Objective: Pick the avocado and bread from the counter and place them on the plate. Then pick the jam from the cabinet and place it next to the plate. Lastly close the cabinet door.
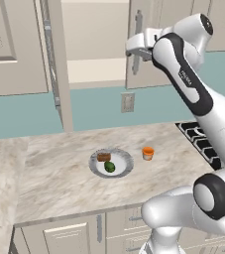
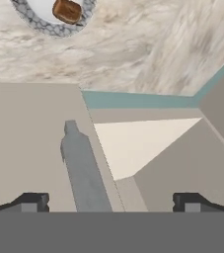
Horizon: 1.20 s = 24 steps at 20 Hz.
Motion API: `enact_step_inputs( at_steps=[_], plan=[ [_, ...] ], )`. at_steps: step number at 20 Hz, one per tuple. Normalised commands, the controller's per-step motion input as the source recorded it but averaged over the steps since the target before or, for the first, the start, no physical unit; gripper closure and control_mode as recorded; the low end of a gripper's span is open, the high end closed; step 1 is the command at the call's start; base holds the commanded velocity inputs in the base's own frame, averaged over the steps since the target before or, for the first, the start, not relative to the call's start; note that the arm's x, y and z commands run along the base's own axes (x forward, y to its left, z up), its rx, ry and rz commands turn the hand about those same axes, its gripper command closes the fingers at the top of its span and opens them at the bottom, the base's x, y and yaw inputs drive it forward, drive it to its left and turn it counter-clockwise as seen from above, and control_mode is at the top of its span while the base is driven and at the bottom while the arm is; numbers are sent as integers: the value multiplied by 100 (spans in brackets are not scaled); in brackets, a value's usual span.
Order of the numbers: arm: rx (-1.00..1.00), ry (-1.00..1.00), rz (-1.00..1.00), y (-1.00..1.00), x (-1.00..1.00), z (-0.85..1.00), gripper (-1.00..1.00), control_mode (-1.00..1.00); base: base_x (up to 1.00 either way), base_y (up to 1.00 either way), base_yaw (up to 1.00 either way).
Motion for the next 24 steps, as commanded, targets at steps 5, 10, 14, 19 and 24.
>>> enact_step_inputs(
  at_steps=[5,10,14,19,24],
  plan=[
    [-3,0,0,11,36,0,-100,-100,0,0,0],
    [-3,0,0,7,30,0,-100,-100,0,0,0],
    [-2,0,0,1,13,0,-100,-100,0,0,0],
    [0,-4,0,0,-18,8,-100,-100,0,0,0],
    [0,-7,0,0,-41,18,-100,-100,0,0,0]
  ],
)
